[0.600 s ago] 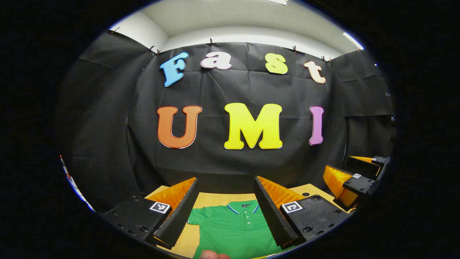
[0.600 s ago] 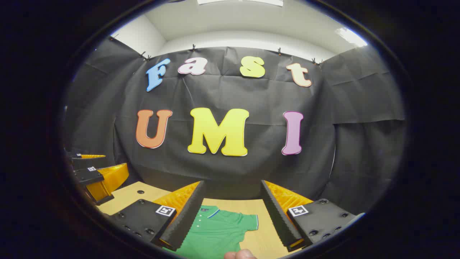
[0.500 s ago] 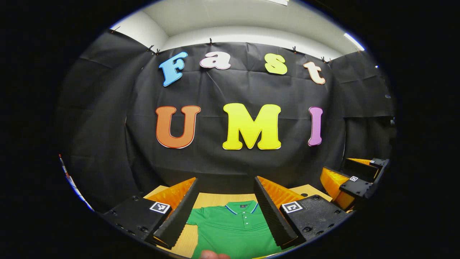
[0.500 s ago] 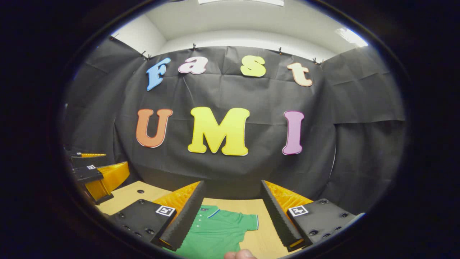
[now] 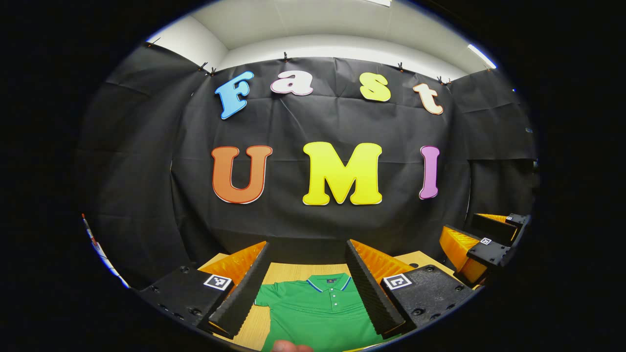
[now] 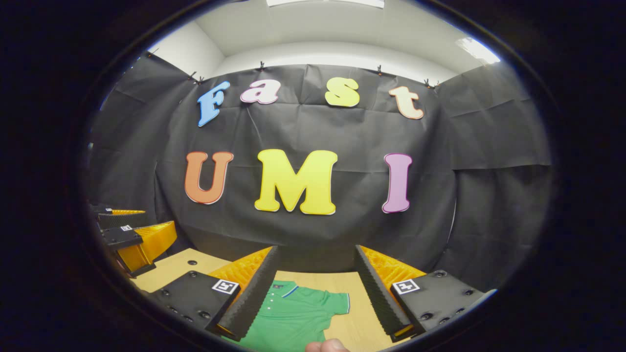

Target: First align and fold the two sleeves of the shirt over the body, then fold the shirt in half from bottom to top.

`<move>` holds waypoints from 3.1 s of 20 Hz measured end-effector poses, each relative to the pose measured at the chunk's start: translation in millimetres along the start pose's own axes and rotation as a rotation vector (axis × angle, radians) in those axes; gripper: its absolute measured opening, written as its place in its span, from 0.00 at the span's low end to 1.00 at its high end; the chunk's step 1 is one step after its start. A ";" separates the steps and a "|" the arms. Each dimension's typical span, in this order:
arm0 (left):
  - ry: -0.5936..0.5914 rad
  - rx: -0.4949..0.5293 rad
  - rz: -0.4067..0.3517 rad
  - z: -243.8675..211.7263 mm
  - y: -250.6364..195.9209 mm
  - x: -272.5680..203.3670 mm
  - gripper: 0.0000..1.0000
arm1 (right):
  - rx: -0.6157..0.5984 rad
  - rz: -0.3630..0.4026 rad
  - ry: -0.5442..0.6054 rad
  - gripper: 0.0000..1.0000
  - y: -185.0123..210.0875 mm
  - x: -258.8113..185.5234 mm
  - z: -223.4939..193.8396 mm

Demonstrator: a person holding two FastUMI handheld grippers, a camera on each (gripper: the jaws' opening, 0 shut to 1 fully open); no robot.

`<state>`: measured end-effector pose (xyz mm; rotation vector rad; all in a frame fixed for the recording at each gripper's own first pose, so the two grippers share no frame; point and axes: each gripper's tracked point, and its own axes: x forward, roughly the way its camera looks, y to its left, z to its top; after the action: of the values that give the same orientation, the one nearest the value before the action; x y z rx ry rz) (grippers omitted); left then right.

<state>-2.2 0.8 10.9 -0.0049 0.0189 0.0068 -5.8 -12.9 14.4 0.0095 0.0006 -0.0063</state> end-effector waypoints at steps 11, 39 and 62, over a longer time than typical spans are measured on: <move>0.013 0.013 0.020 -5.1 3.5 -5.1 0.96 | -0.023 0.022 0.026 0.94 5.6 -7.0 -10.0; 0.140 -0.031 -0.052 -45.2 2.1 27.5 0.98 | 0.107 0.113 0.885 0.94 -75.6 106.0 -191.7; 0.281 -0.126 -0.021 -95.7 42.8 21.8 0.97 | 0.223 -0.177 1.487 0.63 -106.5 220.5 -403.7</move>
<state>17.5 43.3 -85.4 -0.1317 0.2993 -0.0137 213.7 -117.0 -390.4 0.2358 1.4878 -0.1751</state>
